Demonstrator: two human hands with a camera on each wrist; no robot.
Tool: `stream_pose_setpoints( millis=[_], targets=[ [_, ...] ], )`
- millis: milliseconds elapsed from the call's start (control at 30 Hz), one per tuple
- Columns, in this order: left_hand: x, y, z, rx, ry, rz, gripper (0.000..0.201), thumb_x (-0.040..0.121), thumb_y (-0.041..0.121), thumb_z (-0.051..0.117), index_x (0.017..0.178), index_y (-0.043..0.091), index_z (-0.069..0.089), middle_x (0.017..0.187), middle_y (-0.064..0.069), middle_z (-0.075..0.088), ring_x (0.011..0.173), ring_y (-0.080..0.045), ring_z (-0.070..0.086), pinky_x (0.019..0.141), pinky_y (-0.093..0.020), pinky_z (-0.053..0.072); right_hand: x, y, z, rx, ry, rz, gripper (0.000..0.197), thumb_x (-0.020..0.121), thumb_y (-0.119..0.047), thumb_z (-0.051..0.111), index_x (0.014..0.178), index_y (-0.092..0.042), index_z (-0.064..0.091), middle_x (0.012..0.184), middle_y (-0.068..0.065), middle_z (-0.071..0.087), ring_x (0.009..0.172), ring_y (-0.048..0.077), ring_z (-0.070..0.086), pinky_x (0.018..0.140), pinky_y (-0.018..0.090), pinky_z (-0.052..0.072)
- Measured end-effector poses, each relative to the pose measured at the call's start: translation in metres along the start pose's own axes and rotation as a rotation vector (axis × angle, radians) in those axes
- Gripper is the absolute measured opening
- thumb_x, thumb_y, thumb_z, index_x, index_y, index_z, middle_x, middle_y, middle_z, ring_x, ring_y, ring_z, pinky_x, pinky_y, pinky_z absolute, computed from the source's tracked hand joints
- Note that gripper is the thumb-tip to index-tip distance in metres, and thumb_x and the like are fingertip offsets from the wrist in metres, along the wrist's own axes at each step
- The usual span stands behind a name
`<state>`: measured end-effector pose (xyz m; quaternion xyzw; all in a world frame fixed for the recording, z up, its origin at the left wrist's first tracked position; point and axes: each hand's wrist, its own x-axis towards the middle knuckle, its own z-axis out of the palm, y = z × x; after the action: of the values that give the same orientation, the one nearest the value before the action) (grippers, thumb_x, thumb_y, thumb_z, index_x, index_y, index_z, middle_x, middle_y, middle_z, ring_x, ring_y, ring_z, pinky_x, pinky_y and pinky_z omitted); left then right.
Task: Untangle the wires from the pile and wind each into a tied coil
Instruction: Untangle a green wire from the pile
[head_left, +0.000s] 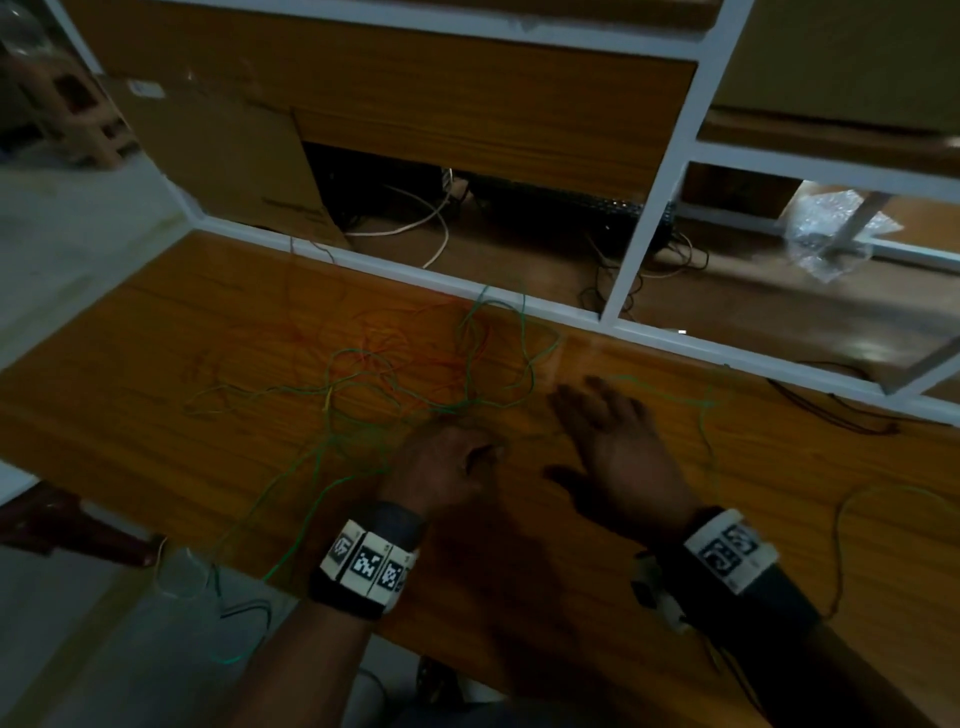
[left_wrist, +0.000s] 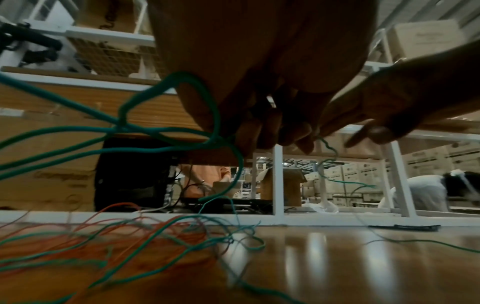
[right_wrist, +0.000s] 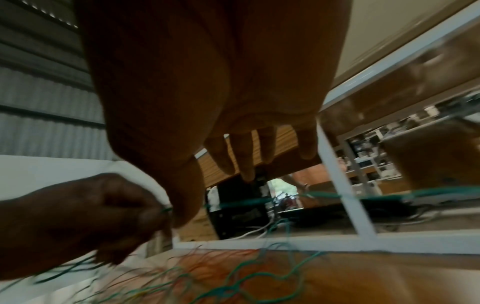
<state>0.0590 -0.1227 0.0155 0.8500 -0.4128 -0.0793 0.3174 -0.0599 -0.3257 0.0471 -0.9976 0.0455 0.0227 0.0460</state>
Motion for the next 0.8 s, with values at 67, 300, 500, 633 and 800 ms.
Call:
stream_pose_setpoints(
  millis=[67,300,500,633,800],
  targets=[
    [0.006,0.011,0.0,0.008,-0.004,0.038,0.025,0.082,0.025,0.059,0.099,0.023,0.077,0.101,0.0,0.075,0.091,-0.023,0.069,0.074,-0.029,0.054,0.008,-0.018,0.012,0.081,0.003,-0.068,0.041,0.099,-0.036,0.059,0.139,-0.024,0.057,0.139,0.003,0.062,0.143,0.033,0.041,0.109,0.052,0.039],
    [-0.009,-0.024,-0.013,0.007,-0.12,-0.147,0.023,0.088,0.038,0.062,0.099,0.023,0.075,0.098,-0.001,0.074,0.088,-0.019,0.068,0.071,-0.028,0.049,-0.007,0.045,-0.019,0.326,0.38,0.132,0.029,0.09,-0.013,0.05,0.106,-0.018,0.074,0.091,0.002,0.074,0.072,0.017,0.065,0.063,0.034,0.053],
    [-0.026,-0.042,-0.019,0.001,-0.02,-0.238,0.072,0.078,0.073,0.038,0.087,0.012,0.075,0.071,-0.008,0.069,0.065,-0.02,0.063,0.057,-0.037,0.044,-0.022,0.085,-0.033,0.183,0.174,0.272,0.026,0.094,-0.018,0.063,0.118,-0.024,0.071,0.11,0.011,0.076,0.084,0.024,0.07,0.075,0.042,0.06],
    [-0.008,-0.011,-0.021,0.114,-0.062,-0.118,0.037,0.09,0.049,0.051,0.106,0.027,0.076,0.093,0.004,0.074,0.088,-0.019,0.067,0.066,-0.024,0.037,-0.018,0.038,-0.017,-0.003,-0.066,0.24,0.103,0.087,-0.054,0.072,0.163,-0.025,0.009,0.169,0.007,0.016,0.153,0.034,0.017,0.119,0.056,0.028],
    [0.012,0.018,-0.017,0.036,-0.126,-0.033,0.023,0.092,0.027,0.063,0.112,0.023,0.074,0.104,-0.002,0.075,0.095,-0.018,0.069,0.077,-0.025,0.046,0.005,-0.025,0.0,0.201,0.009,-0.1,0.037,0.101,-0.033,0.056,0.138,-0.035,0.056,0.132,-0.002,0.065,0.126,0.024,0.055,0.099,0.048,0.05]
  ],
)
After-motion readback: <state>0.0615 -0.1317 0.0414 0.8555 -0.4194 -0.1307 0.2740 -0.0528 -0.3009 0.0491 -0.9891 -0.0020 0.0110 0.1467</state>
